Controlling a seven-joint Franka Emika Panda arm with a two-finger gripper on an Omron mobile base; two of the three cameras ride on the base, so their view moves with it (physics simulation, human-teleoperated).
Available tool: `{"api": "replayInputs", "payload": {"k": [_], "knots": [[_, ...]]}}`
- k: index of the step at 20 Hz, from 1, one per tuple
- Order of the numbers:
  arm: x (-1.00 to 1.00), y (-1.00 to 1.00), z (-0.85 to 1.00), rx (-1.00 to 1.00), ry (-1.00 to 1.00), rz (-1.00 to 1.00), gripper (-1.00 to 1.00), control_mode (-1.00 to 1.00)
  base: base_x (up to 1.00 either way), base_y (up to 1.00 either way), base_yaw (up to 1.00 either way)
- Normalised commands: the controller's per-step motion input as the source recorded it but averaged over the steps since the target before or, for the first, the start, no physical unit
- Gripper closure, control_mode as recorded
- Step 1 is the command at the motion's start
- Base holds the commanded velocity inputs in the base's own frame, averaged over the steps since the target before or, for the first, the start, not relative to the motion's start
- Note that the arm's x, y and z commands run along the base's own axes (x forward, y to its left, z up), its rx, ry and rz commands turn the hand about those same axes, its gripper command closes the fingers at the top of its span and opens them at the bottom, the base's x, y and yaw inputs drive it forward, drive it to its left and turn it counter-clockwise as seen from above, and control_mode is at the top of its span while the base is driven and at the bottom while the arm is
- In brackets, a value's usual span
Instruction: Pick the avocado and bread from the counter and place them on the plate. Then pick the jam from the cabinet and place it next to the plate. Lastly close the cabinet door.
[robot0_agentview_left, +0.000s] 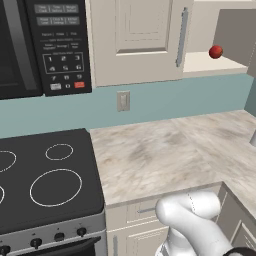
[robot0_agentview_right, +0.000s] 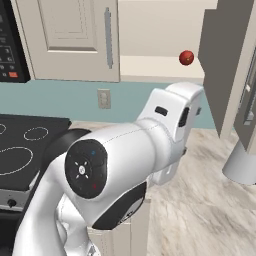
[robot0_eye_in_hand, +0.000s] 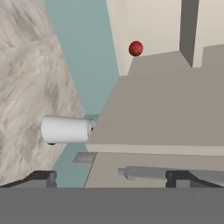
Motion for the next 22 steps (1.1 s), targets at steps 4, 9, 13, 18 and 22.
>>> {"api": "replayInputs", "payload": {"k": [4,9,13,18,22], "knots": [[0.05,-0.27,-0.02,0.0,0.0,0.0,-1.0,-1.0,0.0,0.0,0.0],[0.0,-0.31,0.0,0.0,0.0,0.0,-1.0,-1.0,0.0,0.0,0.0],[0.02,-0.13,0.0,0.0,0.0,0.0,-1.0,-1.0,0.0,0.0,0.0],[0.09,-0.05,-0.04,0.0,0.0,0.0,-1.0,-1.0,0.0,0.0,0.0],[0.12,-0.08,-0.02,0.0,0.0,0.0,-1.0,-1.0,0.0,0.0,0.0]]}}
